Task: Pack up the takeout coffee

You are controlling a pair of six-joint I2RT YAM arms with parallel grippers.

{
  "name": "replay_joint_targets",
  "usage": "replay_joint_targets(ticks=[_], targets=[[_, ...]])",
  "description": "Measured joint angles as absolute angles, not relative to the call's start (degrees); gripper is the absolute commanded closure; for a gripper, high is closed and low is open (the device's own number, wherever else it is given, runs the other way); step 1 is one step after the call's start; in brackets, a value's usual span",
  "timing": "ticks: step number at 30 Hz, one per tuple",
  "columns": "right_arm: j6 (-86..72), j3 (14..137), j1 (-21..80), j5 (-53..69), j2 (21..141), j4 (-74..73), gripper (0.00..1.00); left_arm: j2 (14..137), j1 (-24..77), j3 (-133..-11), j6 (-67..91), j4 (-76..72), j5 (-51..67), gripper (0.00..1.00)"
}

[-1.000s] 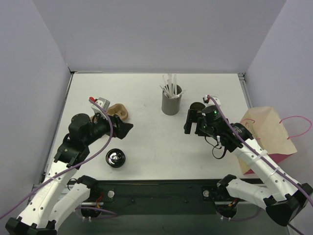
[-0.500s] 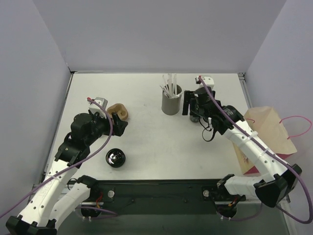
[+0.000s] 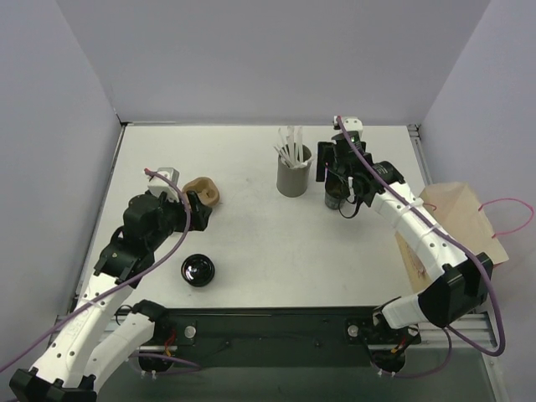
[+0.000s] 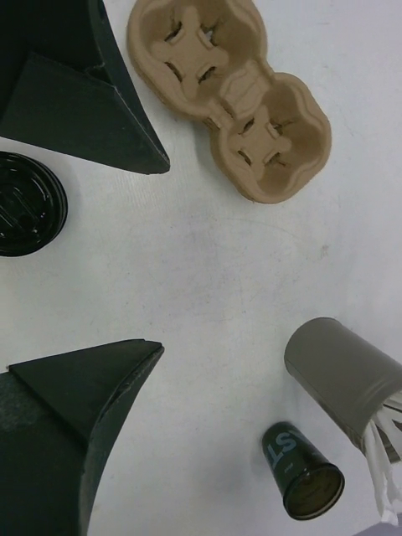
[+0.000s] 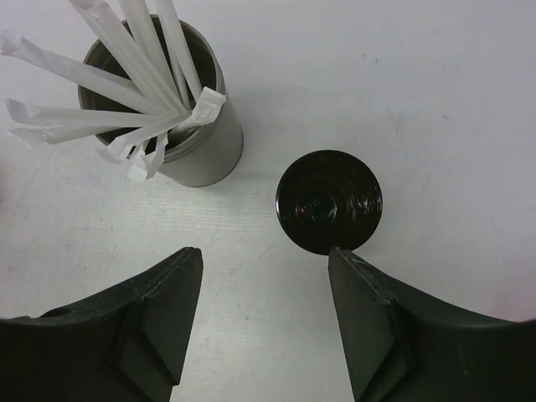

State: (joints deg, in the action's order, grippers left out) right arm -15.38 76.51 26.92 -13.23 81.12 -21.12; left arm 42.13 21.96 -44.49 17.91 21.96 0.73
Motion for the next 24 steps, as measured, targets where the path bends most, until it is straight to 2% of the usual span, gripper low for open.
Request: replay_joint_targets(ticks=[10,12,24], targets=[[-13.61,70.04,25.43,-12.27,77.03,-19.88,0.49,46.26,22.13,-44.49,27.75,34.22,-4.84,0.15],[-13.13,69.36,23.88,-11.38,78.08,-19.46,0.53,47.44,22.13,-44.49,27.92,34.79,-3.95,0.17],[-15.84,71.37,14.83,-9.67,89.65,-19.0,0.64,47.9,22.2,-43.72,28.14,34.96,-0.8,0.17]])
